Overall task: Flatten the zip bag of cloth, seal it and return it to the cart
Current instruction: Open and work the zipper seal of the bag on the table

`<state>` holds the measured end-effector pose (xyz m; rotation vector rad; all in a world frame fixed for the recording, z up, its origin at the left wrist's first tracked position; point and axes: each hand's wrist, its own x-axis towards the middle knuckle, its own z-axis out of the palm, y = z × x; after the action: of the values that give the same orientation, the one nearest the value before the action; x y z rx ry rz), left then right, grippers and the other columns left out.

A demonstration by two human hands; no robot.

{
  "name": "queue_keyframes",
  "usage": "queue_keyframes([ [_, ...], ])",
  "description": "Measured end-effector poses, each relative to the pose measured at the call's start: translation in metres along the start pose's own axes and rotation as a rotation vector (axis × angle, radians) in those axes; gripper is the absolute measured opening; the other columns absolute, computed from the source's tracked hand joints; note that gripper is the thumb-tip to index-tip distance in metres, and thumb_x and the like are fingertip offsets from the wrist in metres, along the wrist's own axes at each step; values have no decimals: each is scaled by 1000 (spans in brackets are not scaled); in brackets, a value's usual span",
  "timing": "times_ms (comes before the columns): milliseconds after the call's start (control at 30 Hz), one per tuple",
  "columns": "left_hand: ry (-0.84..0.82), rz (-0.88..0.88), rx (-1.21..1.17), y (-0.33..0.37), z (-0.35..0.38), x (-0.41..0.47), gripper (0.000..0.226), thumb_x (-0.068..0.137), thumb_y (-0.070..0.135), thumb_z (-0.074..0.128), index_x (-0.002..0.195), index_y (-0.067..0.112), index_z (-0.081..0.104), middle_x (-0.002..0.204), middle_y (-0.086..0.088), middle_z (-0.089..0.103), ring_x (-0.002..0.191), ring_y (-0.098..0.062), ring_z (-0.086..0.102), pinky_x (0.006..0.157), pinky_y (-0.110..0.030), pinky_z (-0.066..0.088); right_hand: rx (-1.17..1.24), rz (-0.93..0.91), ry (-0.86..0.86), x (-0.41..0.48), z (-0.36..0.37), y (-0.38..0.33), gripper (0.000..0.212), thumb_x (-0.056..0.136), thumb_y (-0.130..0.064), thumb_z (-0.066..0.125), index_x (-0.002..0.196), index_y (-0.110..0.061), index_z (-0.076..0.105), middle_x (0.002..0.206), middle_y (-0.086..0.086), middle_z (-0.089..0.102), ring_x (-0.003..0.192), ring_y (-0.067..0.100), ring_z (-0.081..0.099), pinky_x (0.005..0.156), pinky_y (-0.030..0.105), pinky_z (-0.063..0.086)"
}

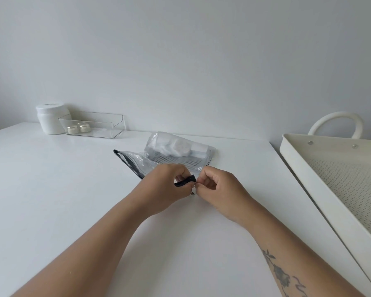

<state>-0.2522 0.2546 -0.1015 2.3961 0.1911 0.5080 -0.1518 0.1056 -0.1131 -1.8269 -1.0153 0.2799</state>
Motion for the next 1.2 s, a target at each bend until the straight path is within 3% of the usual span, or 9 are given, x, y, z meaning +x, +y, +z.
queue_keyframes([
  [133, -35, -27, 26, -2, -1, 1, 3, 83, 31, 67, 83, 28, 67, 79, 14, 69, 68, -3, 58, 60, -23, 44, -6, 9, -5, -1, -1, -1, 19, 82, -17, 64, 67, -23, 54, 58, -15, 51, 55, 7, 40, 49, 17, 33],
  [467, -1, -6, 46, -1, 2, 0, 4, 82, 30, 64, 78, 28, 64, 77, 13, 67, 52, -1, 46, 48, -14, 34, 102, -2, -2, -1, -5, -2, 7, 87, -20, 67, 81, -19, 65, 71, -6, 57, 63, 9, 46, 59, 25, 39],
  [533, 6, -20, 56, -1, 1, 0, 5, 82, 31, 64, 79, 28, 64, 77, 11, 67, 53, -4, 47, 49, -19, 36, 56, -22, 10, 0, -4, -1, 8, 89, -20, 66, 81, -20, 64, 70, -7, 58, 61, 7, 46, 58, 19, 39],
  [633, 8, -44, 70, -1, -2, -1, 6, 82, 33, 64, 80, 26, 65, 78, 5, 68, 67, -18, 57, 60, -37, 47, -30, 1, 1, 1, -1, 0, 12, 94, -20, 59, 83, -23, 62, 74, -9, 63, 60, 3, 48, 56, 14, 38],
  [767, 11, -50, 121, 1, -4, -2, 9, 82, 34, 64, 79, 25, 63, 76, 1, 66, 68, -23, 58, 62, -40, 49, -36, 40, -11, 1, -2, 0, 14, 97, -16, 53, 85, -21, 59, 85, -2, 71, 70, 2, 57, 64, 21, 41],
  [900, 27, -36, 147, 1, -6, -1, 8, 84, 32, 64, 80, 26, 62, 75, 2, 64, 70, -22, 57, 66, -41, 49, -4, 57, 11, 1, -8, 0, 10, 98, -14, 52, 92, -16, 60, 89, 1, 73, 74, -4, 61, 65, 12, 41],
  [1000, 34, -12, 176, 2, -6, -1, 7, 86, 30, 63, 84, 23, 64, 79, 5, 65, 76, -20, 59, 70, -37, 50, 3, 70, 26, 2, -9, 0, 10, 98, -13, 52, 92, -16, 60, 88, 0, 71, 74, 0, 60, 61, 8, 40],
  [1100, 61, 20, 173, 2, -5, -1, 5, 86, 28, 63, 85, 23, 64, 79, 11, 63, 75, -10, 56, 67, -27, 46, -6, 80, 31, 1, -12, -1, 8, 96, -21, 55, 89, -23, 59, 79, -9, 62, 63, -2, 50, 53, 9, 38],
  [1200, 68, 48, 156, 1, -4, -1, 5, 85, 27, 64, 85, 22, 65, 77, 15, 61, 70, 1, 53, 60, -15, 36, 29, 84, 15, 0, -12, -2, 5, 92, -29, 62, 87, -26, 62, 78, -8, 62, 60, 1, 47, 54, 17, 38],
])
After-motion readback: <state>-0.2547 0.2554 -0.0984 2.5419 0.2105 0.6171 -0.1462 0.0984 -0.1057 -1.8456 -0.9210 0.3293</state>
